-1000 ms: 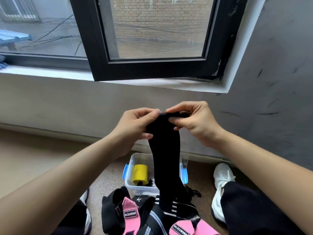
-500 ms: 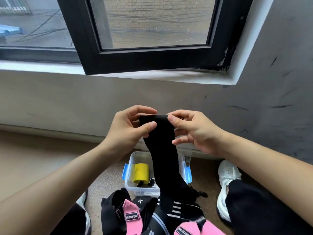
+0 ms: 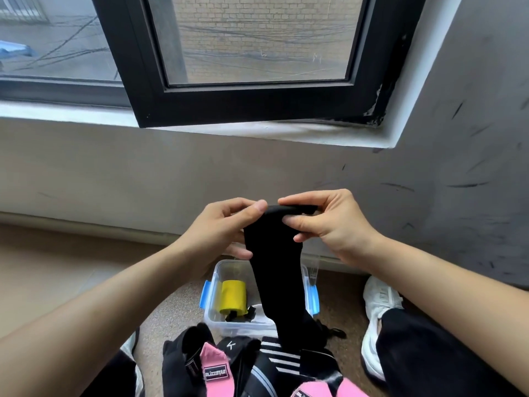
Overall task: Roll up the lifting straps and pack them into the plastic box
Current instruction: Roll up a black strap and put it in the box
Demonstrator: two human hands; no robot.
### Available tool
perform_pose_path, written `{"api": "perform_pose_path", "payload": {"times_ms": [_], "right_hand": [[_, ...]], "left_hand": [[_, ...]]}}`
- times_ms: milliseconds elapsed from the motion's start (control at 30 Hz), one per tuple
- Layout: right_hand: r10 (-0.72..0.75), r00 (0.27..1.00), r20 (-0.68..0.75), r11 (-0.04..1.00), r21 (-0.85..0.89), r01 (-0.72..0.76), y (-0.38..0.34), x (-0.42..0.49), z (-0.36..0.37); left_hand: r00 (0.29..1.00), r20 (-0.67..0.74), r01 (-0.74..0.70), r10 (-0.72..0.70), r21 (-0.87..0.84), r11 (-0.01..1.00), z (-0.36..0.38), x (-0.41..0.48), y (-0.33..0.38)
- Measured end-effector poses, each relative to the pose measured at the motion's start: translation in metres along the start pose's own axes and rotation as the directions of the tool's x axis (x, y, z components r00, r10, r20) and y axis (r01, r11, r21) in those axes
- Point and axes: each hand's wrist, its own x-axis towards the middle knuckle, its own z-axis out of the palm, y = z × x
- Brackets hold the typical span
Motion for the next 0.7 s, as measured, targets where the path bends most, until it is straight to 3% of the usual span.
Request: {"api": "perform_pose_path", "payload": {"times_ms": [200, 400, 567, 700], "right_hand": [[-0.022, 0.999, 0.041, 0.995, -0.101, 0.026, -0.003, -0.002, -0.002], [0.189, 0.975, 0.117, 0.978, 0.065, -0.197, -0.009, -0.004, 0.001], [0.196, 0.971, 0.134, 0.971, 0.108, -0.211, -0.011, -0.003, 0.002], [0.168, 0.976, 0.14, 0.976, 0.115, -0.185, -0.013, -0.003, -0.001]], "left_hand": [[0.996, -0.08, -0.032, 0.029, -0.041, 0.999, 0.005, -0.001, -0.002], [0.968, -0.13, -0.214, 0.215, 0.015, 0.977, 0.006, -0.005, -0.001], [0.912, -0.137, -0.371, 0.387, 0.129, 0.92, 0.01, -0.008, -0.003], [0.936, -0.125, -0.317, 0.328, 0.099, 0.943, 0.008, -0.008, -0.001]]}}
